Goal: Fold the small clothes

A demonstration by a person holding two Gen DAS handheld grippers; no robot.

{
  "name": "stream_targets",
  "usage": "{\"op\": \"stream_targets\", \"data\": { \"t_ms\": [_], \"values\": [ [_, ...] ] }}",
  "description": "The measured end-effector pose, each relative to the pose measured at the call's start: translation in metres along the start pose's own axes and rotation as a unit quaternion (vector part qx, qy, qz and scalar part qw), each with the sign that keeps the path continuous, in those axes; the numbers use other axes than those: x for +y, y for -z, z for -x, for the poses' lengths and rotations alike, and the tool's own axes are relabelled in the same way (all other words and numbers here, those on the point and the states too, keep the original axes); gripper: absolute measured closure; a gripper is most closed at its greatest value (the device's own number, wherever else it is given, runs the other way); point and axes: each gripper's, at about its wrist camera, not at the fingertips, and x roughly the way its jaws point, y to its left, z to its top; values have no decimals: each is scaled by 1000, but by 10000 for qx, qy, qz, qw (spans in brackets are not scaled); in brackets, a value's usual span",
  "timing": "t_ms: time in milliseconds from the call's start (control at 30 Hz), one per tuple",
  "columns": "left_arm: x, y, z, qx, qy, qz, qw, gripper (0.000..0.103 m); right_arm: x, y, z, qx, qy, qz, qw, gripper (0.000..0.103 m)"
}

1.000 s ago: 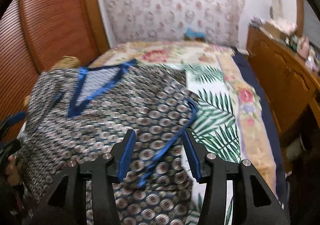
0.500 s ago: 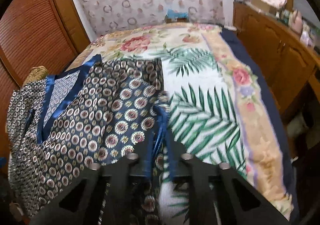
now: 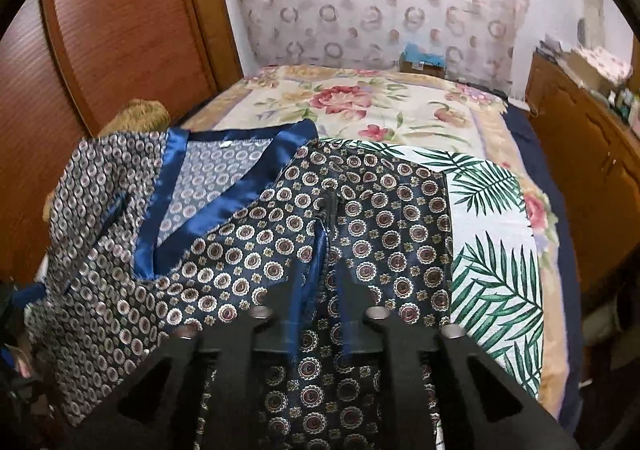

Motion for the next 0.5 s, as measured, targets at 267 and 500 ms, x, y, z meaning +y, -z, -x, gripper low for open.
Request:
{"op": "stream_targets", "data": {
  "t_ms": [267, 500],
  "values": [
    [14, 0, 2, -23, -91, 123, 9999, 1, -6, 9, -3, -64, 38, -49, 10000, 61],
    [19, 3, 1, -9, -123, 166, 9998, 1, -14, 12, 20, -536, -156, -186, 9983, 51]
  ]
}}
